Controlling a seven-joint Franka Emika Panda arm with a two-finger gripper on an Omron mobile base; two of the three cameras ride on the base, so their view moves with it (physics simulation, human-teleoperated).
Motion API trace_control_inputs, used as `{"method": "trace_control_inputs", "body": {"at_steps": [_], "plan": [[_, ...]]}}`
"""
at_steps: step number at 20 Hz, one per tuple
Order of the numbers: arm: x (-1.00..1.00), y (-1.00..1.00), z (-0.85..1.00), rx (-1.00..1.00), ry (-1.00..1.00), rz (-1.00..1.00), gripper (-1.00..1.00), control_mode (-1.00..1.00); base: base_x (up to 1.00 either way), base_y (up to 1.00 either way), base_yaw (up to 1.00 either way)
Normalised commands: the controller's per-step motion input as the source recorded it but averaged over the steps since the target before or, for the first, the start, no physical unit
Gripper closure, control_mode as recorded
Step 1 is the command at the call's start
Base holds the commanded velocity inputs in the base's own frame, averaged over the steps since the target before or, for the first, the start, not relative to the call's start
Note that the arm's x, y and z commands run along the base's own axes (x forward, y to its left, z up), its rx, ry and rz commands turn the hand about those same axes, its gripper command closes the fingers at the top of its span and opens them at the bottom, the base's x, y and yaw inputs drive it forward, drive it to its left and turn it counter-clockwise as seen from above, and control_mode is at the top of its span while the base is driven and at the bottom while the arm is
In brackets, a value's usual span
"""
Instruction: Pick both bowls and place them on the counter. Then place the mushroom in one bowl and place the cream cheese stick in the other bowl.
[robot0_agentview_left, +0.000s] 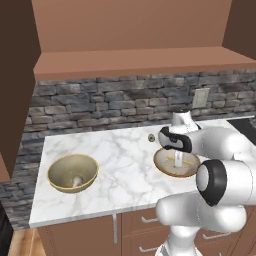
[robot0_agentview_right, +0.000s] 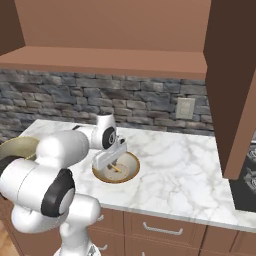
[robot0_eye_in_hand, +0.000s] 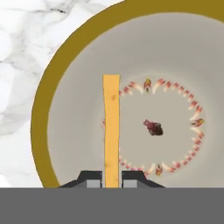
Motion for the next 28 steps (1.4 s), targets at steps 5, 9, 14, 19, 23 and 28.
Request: {"method": "trace_control_inputs", "body": {"at_steps": [5,9,14,19,23,28], "plan": [[0.11,0.00,-0.30,0.02,0.03,0.00,1.00,-1.00,0.00,0.00,0.00],[0.12,0.00,-0.31,0.01,0.03,0.00,1.00,-1.00,0.00,0.00,0.00],[0.09,0.00,-0.20,0.00,0.03,0.00,-1.00,-1.00,0.00,0.00,0.00],[0.01,0.00,0.00,0.02,0.00,0.00,-1.00,-1.00,0.00,0.00,0.00],[-0.09,-0.02,0.24,0.03,0.00,0.00,-1.00,-1.00,0.00,0.00,0.00],[-0.43,-0.01,0.47,0.04,0.00,-0.01,-1.00,-1.00,0.00,0.00,0.00]]}}
